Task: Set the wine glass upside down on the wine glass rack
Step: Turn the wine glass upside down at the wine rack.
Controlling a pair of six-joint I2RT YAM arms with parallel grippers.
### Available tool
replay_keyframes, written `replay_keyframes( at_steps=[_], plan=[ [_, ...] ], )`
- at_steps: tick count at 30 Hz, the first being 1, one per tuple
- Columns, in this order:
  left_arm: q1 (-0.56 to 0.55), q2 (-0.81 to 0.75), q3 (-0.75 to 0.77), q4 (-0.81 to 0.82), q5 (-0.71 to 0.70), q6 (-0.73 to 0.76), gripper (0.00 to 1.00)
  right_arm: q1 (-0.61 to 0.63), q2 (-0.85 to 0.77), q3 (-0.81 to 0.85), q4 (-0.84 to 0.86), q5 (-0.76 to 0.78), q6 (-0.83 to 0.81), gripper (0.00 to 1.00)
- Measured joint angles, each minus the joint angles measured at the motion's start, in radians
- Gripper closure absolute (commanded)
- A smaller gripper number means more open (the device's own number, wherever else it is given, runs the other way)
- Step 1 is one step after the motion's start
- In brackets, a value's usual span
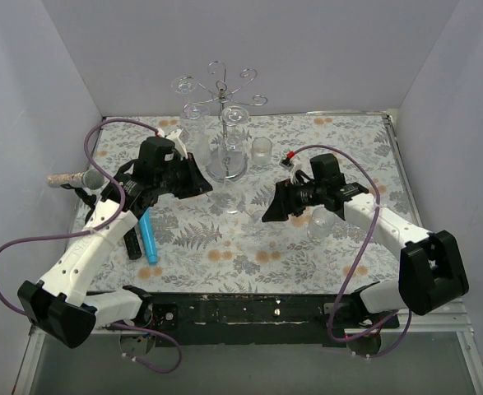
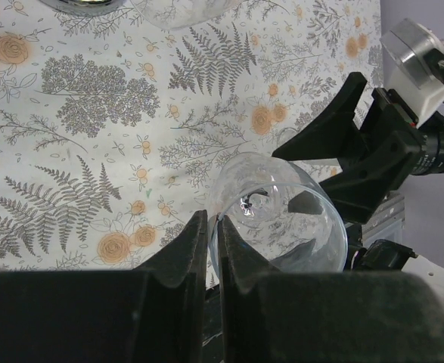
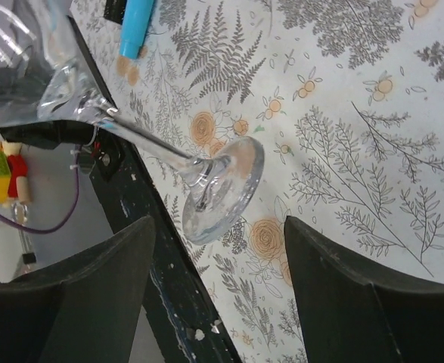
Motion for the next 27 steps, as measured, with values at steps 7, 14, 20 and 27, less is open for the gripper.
replay_keyframes(
  at_steps=[7, 14, 20, 27],
  plan=[
    [-0.026, 0.000, 0.000, 0.006, -0.020, -0.011, 1.00, 0.000, 0.051, 0.000, 0.008, 0.042, 0.143, 0.30],
    [-0.039, 0.000, 0.000, 0.032, -0.042, -0.020, 1.00, 0.000, 0.075, -0.010, 0.050, 0.005, 0.242, 0.42],
    [-0.048, 0.000, 0.000, 0.038, -0.059, -0.024, 1.00, 0.000, 0.109, -0.010, 0.074, -0.042, 0.300, 0.57],
    [-0.050, 0.000, 0.000, 0.042, -0.072, -0.023, 1.00, -0.002, 0.114, -0.029, 0.108, -0.062, 0.343, 0.82]
  ],
)
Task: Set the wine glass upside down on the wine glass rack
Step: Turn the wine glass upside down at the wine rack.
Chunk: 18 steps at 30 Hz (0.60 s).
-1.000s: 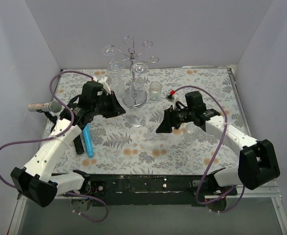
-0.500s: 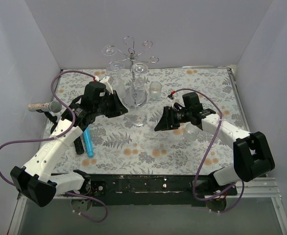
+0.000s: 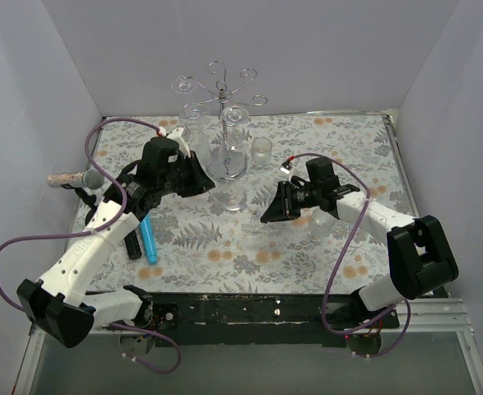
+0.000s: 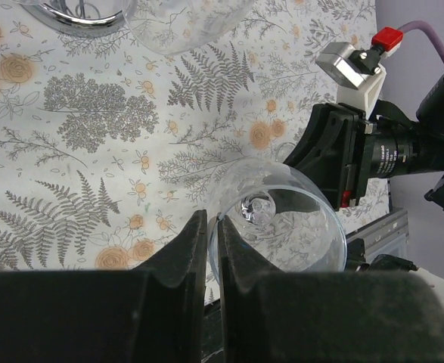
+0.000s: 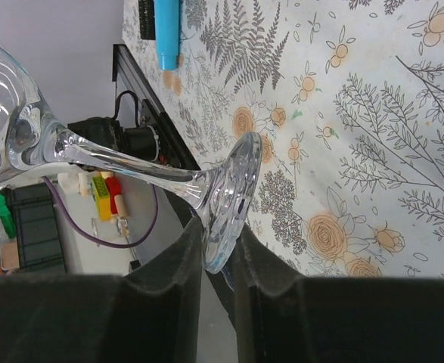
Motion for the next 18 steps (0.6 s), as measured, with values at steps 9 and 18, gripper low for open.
replay_keyframes(
  at_steps=[9, 18],
  plan=[
    [-0.001, 0.000, 0.000, -0.014, -0.006, 0.006, 0.79, -0.031, 0.006, -0.031, 0.071, -0.013, 0.120, 0.99],
    [-0.001, -0.024, -0.001, 0.017, 0.037, -0.038, 0.31, -0.041, 0.006, -0.065, 0.135, -0.046, 0.121, 0.99]
  ],
)
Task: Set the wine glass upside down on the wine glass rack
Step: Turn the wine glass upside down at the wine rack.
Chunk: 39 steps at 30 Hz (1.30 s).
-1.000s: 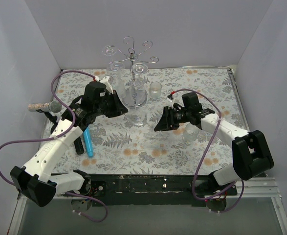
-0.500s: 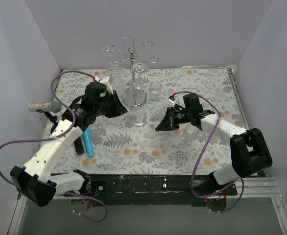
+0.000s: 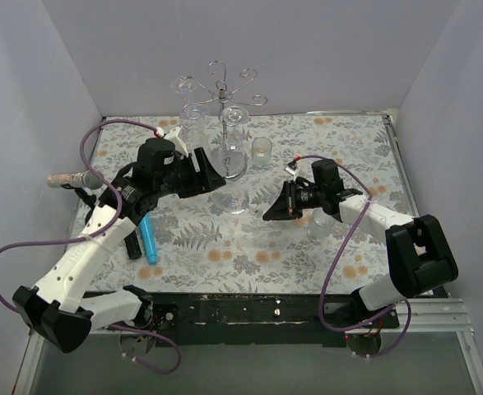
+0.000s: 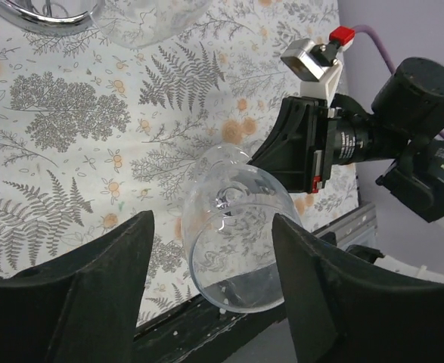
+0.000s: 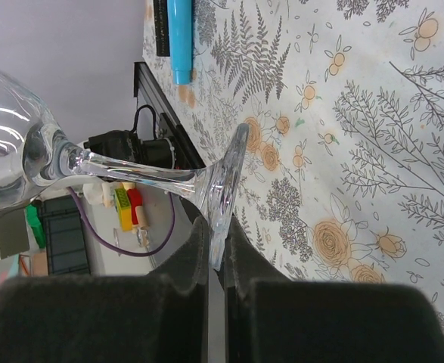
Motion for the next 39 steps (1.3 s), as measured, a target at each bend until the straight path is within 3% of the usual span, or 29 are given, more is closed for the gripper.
replay_keyframes(
  at_steps=[9, 17, 39],
  plan=[
    [0.000, -0.136, 0.000, -0.003, -0.047, -0.003, 0.02, -0.052, -0.050, -0.009, -0.004, -0.002, -0.081, 0.99],
    [0.000, -0.254, 0.000, -0.008, -0.145, 0.026, 0.02, -0.090, -0.119, 0.012, -0.119, 0.041, -0.241, 0.99],
    [0.000, -0.363, -0.079, -0.014, -0.274, 0.077, 0.02, -0.242, -0.254, 0.229, -0.560, 0.177, -0.868, 0.99]
  ],
)
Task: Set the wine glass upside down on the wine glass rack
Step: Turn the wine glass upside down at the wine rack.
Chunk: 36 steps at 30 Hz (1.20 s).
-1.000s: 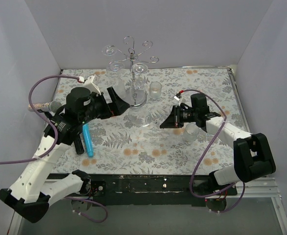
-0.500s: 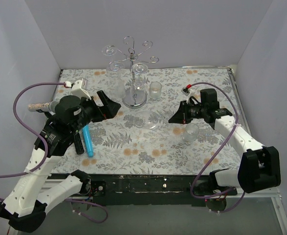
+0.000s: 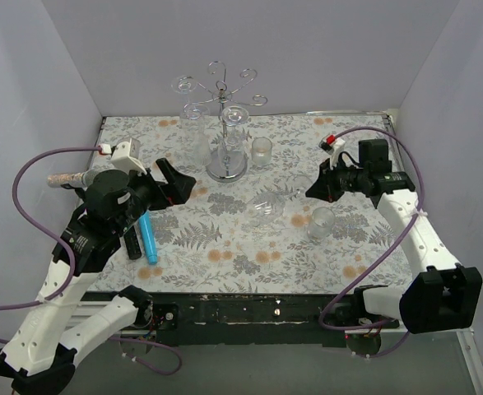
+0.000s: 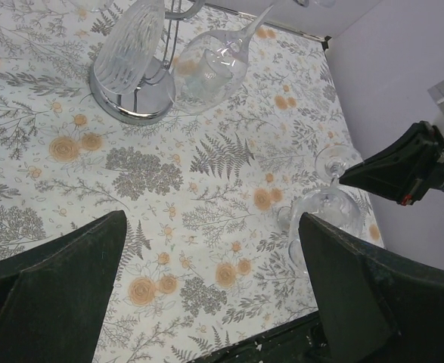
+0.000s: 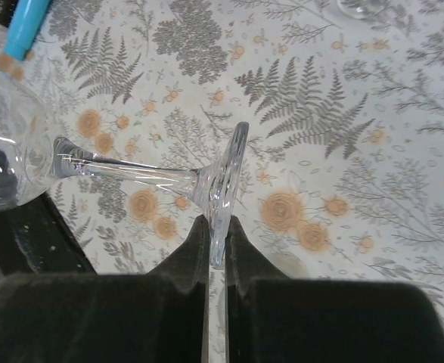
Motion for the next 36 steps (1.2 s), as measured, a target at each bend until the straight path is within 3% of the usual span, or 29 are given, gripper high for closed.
replay_keyframes(
  at_steps=[7, 16, 25, 36],
  plan=[
    [0.000, -0.020, -0.013, 0.001, -0.015, 0.013, 0.02, -0.077, -0.003, 0.145, -0.155, 0.024, -0.285, 0.99],
    [0.000, -0.043, -0.059, 0.006, -0.018, 0.020, 0.02, -0.113, -0.003, 0.266, -0.245, 0.148, -0.522, 0.99],
    [0.000, -0.045, -0.072, 0.016, -0.019, 0.026, 0.02, -0.117, -0.002, 0.367, -0.248, 0.262, -0.658, 0.99],
    [0.000, -0.056, -0.085, 0.046, -0.007, 0.024, 0.02, -0.117, 0.015, 0.435, -0.246, 0.295, -0.768, 0.99]
  ],
)
